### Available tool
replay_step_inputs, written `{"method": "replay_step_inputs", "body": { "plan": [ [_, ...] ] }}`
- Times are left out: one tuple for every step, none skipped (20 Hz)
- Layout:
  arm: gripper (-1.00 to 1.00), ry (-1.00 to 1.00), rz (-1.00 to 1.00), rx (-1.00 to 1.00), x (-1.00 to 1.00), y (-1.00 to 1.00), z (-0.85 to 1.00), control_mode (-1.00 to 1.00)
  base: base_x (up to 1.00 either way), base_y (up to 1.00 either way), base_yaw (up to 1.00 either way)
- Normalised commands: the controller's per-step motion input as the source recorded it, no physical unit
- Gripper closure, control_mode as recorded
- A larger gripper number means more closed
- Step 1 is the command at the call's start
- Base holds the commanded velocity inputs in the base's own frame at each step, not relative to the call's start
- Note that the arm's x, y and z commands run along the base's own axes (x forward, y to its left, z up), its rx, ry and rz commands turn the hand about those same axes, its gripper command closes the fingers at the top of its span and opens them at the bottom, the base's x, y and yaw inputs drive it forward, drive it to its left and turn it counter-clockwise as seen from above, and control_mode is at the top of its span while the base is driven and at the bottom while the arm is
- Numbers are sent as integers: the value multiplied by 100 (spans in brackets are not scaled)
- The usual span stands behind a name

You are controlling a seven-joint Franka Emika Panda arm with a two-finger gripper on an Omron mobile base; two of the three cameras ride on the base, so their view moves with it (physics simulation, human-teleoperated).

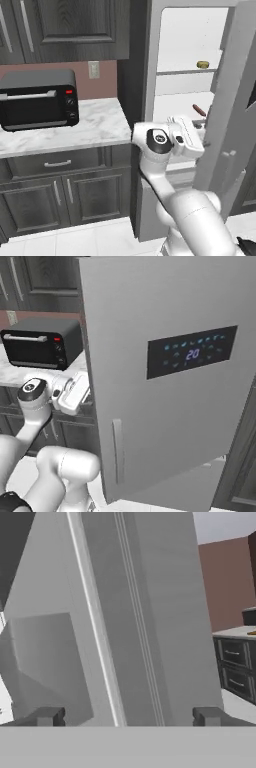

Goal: Retrieve the sausage and cheese from the fridge and place them on the cutting board on the counter.

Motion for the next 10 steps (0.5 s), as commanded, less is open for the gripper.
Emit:
{"method": "replay_step_inputs", "body": {
  "plan": [
    [-100, -1, -9, 0, -74, -100, 0, -100, 0, 0, 0],
    [-100, 0, -7, 0, -64, -100, 0, -100, 0, 0, 0],
    [-100, 0, -4, 0, -57, -100, 0, -100, 0, 0, 0],
    [-100, 0, -3, 0, -57, -100, 0, -100, 0, 0, 0],
    [-100, 0, -2, 0, -51, -100, 0, -100, 0, 0, 0],
    [-100, 0, 0, 0, -51, -100, 0, -100, 0, 0, 0],
    [-100, 0, 0, 0, -44, -100, 0, -100, 0, 0, 0],
    [-100, 0, 0, 0, -44, -100, 0, -100, 0, 0, 0],
    [-100, -2, 0, 0, -46, -100, 0, -100, 0, 0, 0],
    [-100, -3, 0, 0, -43, -100, 0, -100, 0, 0, 0]
  ]
}}
